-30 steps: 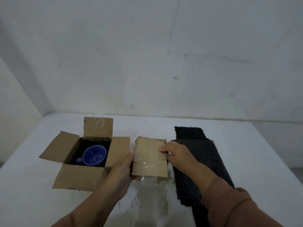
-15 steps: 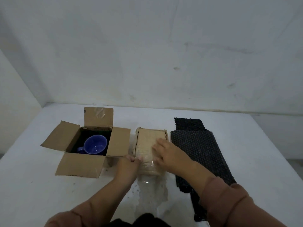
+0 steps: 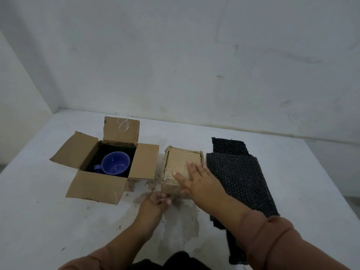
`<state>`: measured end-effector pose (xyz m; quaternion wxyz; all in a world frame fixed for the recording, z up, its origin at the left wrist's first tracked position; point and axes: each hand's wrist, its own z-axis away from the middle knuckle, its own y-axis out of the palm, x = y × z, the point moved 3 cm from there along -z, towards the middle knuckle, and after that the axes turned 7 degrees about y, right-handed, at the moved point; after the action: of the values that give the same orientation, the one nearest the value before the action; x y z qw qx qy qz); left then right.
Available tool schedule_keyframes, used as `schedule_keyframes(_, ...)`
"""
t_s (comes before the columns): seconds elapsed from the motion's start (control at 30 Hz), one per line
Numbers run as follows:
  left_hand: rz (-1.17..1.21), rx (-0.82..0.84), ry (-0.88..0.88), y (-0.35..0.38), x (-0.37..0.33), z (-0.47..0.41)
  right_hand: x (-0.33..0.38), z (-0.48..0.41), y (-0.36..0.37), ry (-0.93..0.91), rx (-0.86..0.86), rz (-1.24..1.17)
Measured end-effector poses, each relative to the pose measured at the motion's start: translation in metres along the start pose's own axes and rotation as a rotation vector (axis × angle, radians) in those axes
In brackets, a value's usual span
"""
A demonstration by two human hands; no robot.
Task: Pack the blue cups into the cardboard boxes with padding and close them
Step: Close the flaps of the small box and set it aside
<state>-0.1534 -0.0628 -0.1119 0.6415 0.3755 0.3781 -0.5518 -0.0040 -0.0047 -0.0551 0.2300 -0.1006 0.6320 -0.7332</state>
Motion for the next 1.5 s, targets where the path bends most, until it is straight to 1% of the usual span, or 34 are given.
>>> schedule_keyframes(0.1, -0.040, 0.013, 0.003, 0.005, 0.002, -0.006, 0.000, -0.001, 0.002, 0.004, -0.031, -0.015)
schedule_keyframes(0.3, -0.062, -0.020, 0.010, 0.008, 0.010, -0.016, -0.001, -0.005, 0.012, 0.024, -0.119, 0.050)
schedule_keyframes(0.43, -0.180, -0.084, 0.008, 0.011, 0.013, -0.023, 0.000, -0.005, 0.014, 0.053, -0.179, 0.098)
schedule_keyframes(0.5, -0.246, -0.120, 0.024, 0.013, 0.014, -0.024, 0.006, -0.004, 0.013, 0.087, -0.233, 0.083)
schedule_keyframes(0.6, -0.372, -0.182, 0.076, 0.016, 0.009, -0.023, 0.017, -0.007, 0.016, 0.120, -0.286, 0.040)
schedule_keyframes(0.7, -0.536, -0.205, 0.109, 0.019, 0.007, -0.024, 0.026, -0.010, 0.026, 0.120, -0.301, 0.065)
schedule_keyframes(0.83, -0.662, -0.178, 0.177, 0.012, 0.008, -0.027, 0.025, -0.011, 0.034, 0.092, -0.377, 0.103)
schedule_keyframes(0.93, -0.649, -0.177, 0.197, 0.002, 0.009, -0.031, 0.024, -0.011, 0.037, 0.066, -0.416, 0.120)
schedule_keyframes(1.0, -0.640, -0.165, 0.246, -0.004, 0.007, -0.036, 0.024, -0.012, 0.038, 0.054, -0.443, 0.105)
schedule_keyframes(1.1, -0.749, -0.152, 0.290, -0.008, 0.001, -0.041, 0.024, -0.011, 0.039, 0.047, -0.480, 0.077)
schedule_keyframes(1.23, -0.914, -0.069, 0.354, -0.001, -0.008, -0.046, 0.020, -0.015, 0.037, 0.010, -0.486, 0.087)
schedule_keyframes(1.33, -0.989, -0.094, 0.388, -0.001, -0.011, -0.048, 0.020, -0.015, 0.036, 0.004, -0.479, 0.087)
schedule_keyframes(1.5, -1.046, -0.118, 0.440, -0.001, -0.009, -0.044, 0.018, -0.009, 0.032, -0.019, -0.503, 0.099)
